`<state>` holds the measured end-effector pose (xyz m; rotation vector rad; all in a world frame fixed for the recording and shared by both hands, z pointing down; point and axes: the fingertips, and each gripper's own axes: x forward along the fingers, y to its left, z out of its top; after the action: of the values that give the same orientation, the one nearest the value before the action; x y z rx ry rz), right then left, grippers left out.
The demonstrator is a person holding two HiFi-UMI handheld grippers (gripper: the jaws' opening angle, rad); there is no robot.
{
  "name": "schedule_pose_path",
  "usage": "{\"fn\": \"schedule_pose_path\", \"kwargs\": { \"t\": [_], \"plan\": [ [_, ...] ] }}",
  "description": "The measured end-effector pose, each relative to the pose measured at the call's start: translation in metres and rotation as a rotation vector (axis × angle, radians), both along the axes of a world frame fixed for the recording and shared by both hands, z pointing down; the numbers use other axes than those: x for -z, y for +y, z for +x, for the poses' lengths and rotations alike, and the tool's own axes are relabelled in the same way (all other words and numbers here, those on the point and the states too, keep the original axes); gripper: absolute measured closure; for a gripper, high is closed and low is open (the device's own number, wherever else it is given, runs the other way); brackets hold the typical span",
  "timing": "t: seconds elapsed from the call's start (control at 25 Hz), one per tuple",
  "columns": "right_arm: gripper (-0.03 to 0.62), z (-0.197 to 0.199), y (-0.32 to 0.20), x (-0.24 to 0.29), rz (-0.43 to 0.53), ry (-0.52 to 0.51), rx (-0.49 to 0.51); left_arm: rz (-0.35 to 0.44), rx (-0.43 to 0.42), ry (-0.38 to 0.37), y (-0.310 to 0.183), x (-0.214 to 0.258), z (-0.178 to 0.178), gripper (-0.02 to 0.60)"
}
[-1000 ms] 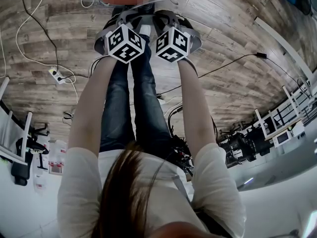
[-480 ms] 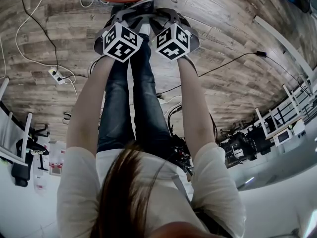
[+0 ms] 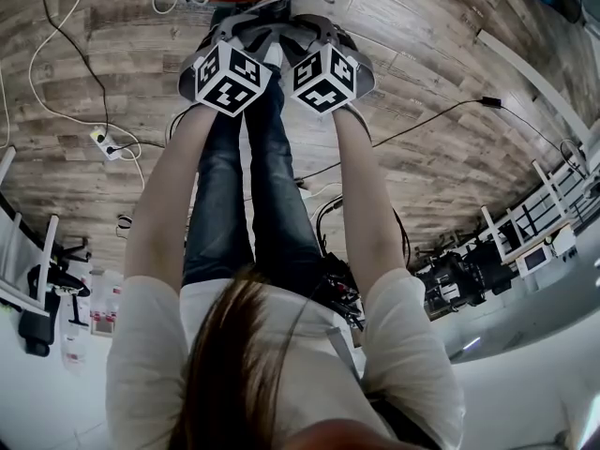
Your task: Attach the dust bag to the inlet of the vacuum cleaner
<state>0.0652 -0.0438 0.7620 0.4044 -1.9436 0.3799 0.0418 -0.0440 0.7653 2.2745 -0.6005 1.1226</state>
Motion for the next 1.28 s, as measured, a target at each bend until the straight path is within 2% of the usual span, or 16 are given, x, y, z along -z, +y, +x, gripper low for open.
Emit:
{"fn": "schedule_pose_path", "kwargs": {
  "t": [0.12,0.36,0.64,0.84,0.96,1.28],
  "plan": [
    [0.422,0.003,0.000,0.005,-0.008,-0.023,-0.051,0.008,0.009,-0.001,0.000,0.004,-0.003,0.454],
    [0.471,0.008,-0.003,0.023,-0.011,-0.080,-0.197,0.040,0.064,0.006,-0.003,0.019,-0.009,0.473],
    [0.589,0.009,0.000,0.048,0.019,-0.130,-0.386,0.054,0.166,0.002,-0.002,0.040,-0.016,0.545],
    [0.591,0.010,-0.002,0.078,0.044,-0.184,-0.538,0.048,0.281,0.025,-0.003,0.069,-0.021,0.563],
    [0.591,0.008,-0.003,0.102,0.069,-0.206,-0.577,0.066,0.318,0.048,-0.004,0.094,-0.023,0.563],
    [0.592,0.003,-0.025,0.191,0.184,-0.286,-0.646,0.197,0.497,0.139,-0.037,0.187,-0.050,0.565]
  ]
}}
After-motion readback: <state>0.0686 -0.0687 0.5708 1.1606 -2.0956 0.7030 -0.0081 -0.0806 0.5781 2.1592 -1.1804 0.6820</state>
